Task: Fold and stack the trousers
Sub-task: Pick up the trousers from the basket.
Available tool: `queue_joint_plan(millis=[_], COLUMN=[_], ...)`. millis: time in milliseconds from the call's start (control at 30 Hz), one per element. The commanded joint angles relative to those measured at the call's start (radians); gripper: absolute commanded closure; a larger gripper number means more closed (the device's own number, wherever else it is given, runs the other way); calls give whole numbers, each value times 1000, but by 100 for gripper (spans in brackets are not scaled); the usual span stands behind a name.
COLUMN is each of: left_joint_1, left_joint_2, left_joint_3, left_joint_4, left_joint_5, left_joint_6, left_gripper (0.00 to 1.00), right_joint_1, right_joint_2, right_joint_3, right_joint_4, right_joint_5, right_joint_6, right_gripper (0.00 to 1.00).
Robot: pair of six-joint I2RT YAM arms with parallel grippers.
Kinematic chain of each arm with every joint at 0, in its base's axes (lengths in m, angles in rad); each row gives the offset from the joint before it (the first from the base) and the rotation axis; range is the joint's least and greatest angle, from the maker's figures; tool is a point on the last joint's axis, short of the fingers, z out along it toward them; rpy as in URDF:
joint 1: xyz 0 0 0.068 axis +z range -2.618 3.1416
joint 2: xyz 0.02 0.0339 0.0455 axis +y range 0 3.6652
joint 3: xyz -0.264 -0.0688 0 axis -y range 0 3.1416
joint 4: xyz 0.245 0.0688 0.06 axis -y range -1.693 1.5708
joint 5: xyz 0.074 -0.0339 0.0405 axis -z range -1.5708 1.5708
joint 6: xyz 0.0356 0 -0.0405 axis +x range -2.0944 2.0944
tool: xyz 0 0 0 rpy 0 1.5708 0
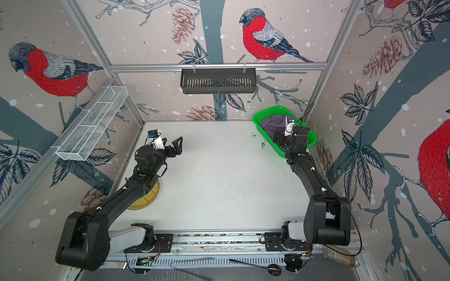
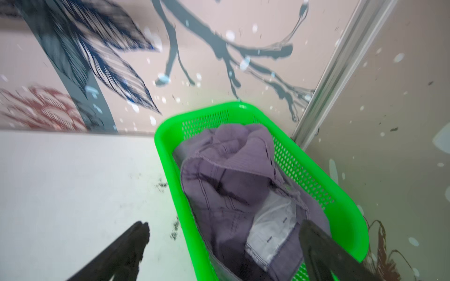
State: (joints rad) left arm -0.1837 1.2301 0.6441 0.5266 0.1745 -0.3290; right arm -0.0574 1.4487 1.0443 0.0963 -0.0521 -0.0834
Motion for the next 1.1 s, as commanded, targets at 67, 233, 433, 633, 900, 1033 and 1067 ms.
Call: queue_joint_plan(millis=[67,233,433,633,900,1033,1067], left_joint_1=[-11,-13,-13,-13,-13,-14,-13], left_joint_2=[47,63,72,107,126,132,131], left_joint_3=[29,35,37,42,43,58,60], left_joint_4=[-46,-44,-60,-58,-74,-100,-104], left_joint_5=[231,275,260,271,267,269,272], left_joint_6=[-112,-109,-96,-101,-107,-102,-99], left_gripper=[2,3,2,2,2,2,2], right_joint_1=[-66,-67,-90,-98,-94,-64,-64], right_joint_2=[181,342,460,525,636,687,703], right_joint_3=[198,315,396,450,557,566,574], right_joint_4=[-281,-300,-231,-192,-288,-286,-286], right_joint_5=[-63,63,136,83,-188,-132,-126], right_joint_6=[15,-58,-105,-166,-207,-222,-214], right_gripper=[1,0,1,0,1,1,1])
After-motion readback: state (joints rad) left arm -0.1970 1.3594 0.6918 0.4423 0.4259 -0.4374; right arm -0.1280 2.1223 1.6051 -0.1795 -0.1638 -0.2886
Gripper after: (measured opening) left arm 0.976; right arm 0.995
